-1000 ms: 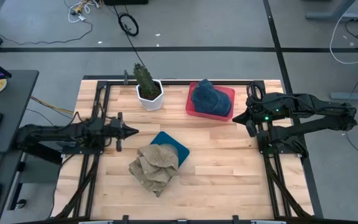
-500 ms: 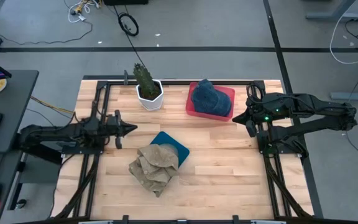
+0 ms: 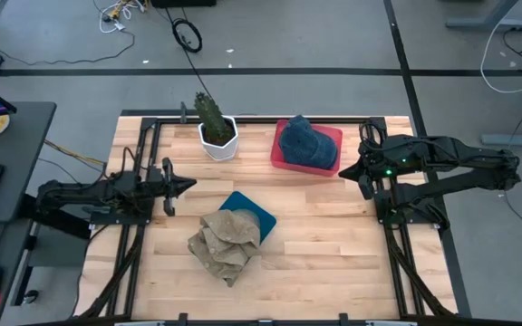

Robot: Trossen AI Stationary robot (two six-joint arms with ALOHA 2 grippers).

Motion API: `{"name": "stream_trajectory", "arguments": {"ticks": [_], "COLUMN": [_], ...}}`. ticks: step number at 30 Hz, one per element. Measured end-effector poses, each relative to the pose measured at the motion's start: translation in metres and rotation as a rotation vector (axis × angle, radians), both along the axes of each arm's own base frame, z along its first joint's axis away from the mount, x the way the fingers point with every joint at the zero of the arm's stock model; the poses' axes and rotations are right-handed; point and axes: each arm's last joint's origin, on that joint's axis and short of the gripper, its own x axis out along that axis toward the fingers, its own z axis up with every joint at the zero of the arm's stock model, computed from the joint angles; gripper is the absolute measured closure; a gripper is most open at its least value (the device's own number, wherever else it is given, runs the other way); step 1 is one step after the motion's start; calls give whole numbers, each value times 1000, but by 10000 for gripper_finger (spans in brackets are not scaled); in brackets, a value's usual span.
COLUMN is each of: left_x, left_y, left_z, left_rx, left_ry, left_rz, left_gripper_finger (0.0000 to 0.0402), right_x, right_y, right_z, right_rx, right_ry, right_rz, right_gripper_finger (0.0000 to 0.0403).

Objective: Pick & Place hat
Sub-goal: Return to Home Position

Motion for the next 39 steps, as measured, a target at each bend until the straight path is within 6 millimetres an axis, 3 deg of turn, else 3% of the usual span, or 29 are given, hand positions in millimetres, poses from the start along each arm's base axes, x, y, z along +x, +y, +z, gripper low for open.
{"name": "stream_trajectory", "arguments": {"ticks": [19,28,31,39], "left_x": [0,0,0,0], "left_y": [1,1,1,1], "left_z": [2,3,3,3], "left_rx": [44,20,18,18], "left_ry": [-3,-19,-21,-23], "left_rz": [48,50,49,48], "left_gripper_finger": [399,399,399,399], "right_x": [0,-6,-17,-32], "right_y": [0,1,0,0], "right_z": [1,4,-4,-50], "right_rx": [21,-145,-182,-194], "right_ry": [-8,-95,-203,-531], "right_rz": [-1,151,119,78], "right_gripper_finger": [394,394,397,400]}}
